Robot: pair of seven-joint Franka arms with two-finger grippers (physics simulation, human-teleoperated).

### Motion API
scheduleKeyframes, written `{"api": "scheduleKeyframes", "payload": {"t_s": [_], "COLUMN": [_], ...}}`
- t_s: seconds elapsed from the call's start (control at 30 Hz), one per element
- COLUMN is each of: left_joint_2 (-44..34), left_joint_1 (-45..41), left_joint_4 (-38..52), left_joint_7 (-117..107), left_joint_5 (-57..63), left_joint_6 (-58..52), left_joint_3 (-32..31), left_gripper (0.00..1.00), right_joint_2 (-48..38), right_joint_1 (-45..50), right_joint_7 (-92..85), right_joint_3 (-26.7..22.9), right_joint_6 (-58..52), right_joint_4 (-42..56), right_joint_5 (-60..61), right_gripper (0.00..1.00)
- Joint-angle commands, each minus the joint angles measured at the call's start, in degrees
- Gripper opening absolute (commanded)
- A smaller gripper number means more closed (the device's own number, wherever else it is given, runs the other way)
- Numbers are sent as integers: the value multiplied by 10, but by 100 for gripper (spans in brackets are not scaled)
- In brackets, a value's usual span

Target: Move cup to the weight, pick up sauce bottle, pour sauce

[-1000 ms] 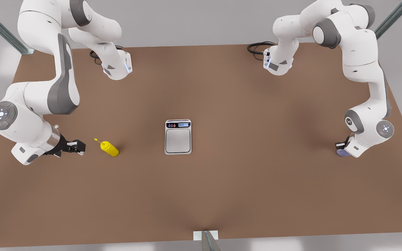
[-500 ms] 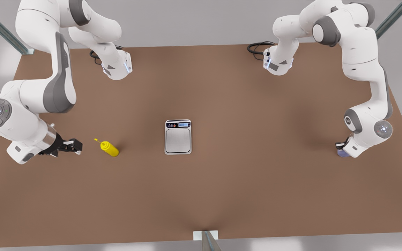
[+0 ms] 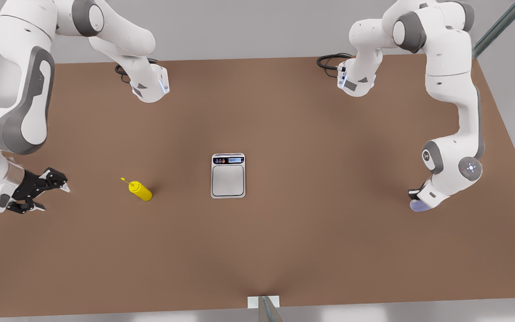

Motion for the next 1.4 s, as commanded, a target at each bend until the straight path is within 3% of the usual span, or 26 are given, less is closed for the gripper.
{"api": "scheduleKeyframes", "payload": {"t_s": [0.0,0.17,0.47,0.57,0.77,1.13,1.37], "left_joint_2": [0,-5,-3,-2,-2,36,98], "left_joint_1": [0,-56,-159,-194,-248,-318,-341], "left_joint_4": [0,0,6,12,25,99,207], "left_joint_7": [-1,-82,-226,-287,-364,-551,-661], "left_joint_5": [-50,-50,-50,-51,-51,-51,-51], "left_joint_6": [-2,-5,-5,-6,-10,-16,-51], "left_joint_3": [0,0,-2,-2,-2,-34,-59], "left_gripper": [21,21,21,21,21,21,21], "right_joint_2": [0,-1,13,72,155,223,260], "right_joint_1": [-1,-97,-202,-202,-191,-144,-136], "right_joint_7": [-17,-346,-704,-786,-858,-917,-921], "right_joint_3": [0,0,-1,-1,1,5,8], "right_joint_6": [0,-8,-105,-98,-66,-61,-60], "right_joint_4": [-3,-83,-250,-270,-274,-260,-242], "right_joint_5": [8,185,379,427,470,496,502], "right_gripper": [92,92,92,92,92,93,93]}}
